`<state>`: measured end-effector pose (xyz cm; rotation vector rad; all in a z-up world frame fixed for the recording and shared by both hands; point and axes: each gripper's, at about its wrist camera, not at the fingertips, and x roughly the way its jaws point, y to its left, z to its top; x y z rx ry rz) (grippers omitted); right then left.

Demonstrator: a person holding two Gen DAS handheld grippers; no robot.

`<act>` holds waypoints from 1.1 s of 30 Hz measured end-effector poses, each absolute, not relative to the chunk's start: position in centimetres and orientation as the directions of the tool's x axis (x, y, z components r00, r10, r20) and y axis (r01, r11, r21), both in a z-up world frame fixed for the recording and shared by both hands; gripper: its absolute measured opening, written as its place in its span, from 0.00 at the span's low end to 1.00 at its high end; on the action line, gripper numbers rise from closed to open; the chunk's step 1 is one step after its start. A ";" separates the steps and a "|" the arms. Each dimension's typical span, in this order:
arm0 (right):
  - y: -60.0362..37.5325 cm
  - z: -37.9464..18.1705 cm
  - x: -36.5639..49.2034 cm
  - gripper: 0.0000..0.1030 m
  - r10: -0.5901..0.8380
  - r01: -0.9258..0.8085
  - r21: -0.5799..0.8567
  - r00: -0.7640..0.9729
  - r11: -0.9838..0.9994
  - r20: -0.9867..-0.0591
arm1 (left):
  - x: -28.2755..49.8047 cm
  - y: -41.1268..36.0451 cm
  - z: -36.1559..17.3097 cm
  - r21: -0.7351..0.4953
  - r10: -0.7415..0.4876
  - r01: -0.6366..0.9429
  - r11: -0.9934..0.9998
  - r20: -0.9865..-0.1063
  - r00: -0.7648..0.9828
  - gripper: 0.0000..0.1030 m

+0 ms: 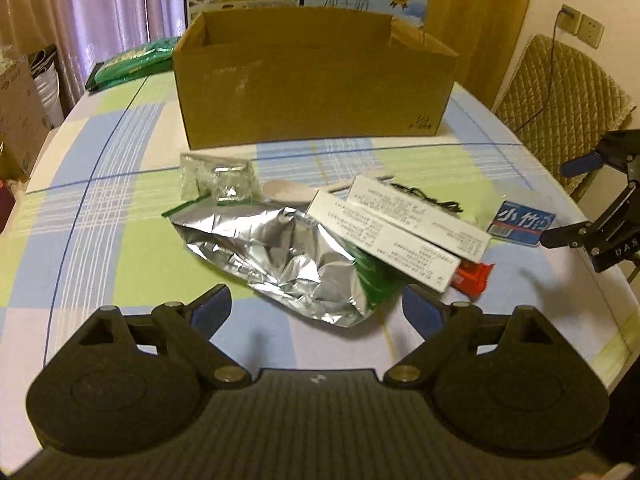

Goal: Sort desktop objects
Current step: 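Grasp the clear plastic case with right tool while left tool grasps the silver foil bag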

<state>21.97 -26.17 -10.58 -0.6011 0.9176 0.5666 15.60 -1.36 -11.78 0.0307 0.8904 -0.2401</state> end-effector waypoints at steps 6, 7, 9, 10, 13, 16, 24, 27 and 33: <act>-26.2 -12.9 24.3 0.79 0.171 -0.717 -0.229 0.439 0.659 -0.882 | 16.5 -1.1 -13.1 -0.073 -0.186 0.211 0.975 -0.791 0.583 0.87; -26.2 -13.3 24.6 0.77 0.167 -0.719 -0.228 0.433 0.656 -0.886 | 16.6 -1.0 -13.3 -0.081 -0.190 0.209 0.975 -0.792 0.580 0.88; -26.3 -13.8 25.0 0.66 0.165 -0.720 -0.217 0.420 0.659 -0.892 | 17.0 -0.8 -13.5 -0.104 -0.204 0.203 0.974 -0.796 0.571 0.88; -26.3 -14.0 25.2 0.63 0.167 -0.718 -0.207 0.412 0.665 -0.896 | 17.2 -0.8 -13.6 -0.110 -0.207 0.201 0.973 -0.797 0.568 0.88; -26.5 -14.3 25.6 0.47 0.180 -0.708 -0.170 0.390 0.685 -0.903 | 17.7 -0.9 -13.9 -0.130 -0.223 0.202 0.971 -0.800 0.557 0.88; -26.3 -14.2 25.4 0.28 0.184 -0.689 -0.149 0.385 0.709 -0.905 | 18.2 -1.1 -14.3 -0.155 -0.237 0.193 0.969 -0.807 0.541 0.88; -25.1 -12.0 23.9 0.28 0.239 -0.636 -0.086 0.407 0.767 -0.882 | 19.1 -1.0 -15.0 -0.183 -0.244 0.167 0.969 -0.824 0.511 0.88; -24.6 -10.8 23.3 0.28 0.256 -0.623 -0.077 0.427 0.778 -0.867 | 18.9 0.2 -14.6 -0.151 -0.204 0.146 0.978 -0.840 0.502 0.86; -23.1 -8.3 22.0 0.28 0.320 -0.591 -0.014 0.456 0.806 -0.830 | 17.5 4.1 -14.0 -0.025 -0.055 0.065 0.998 -0.853 0.518 0.86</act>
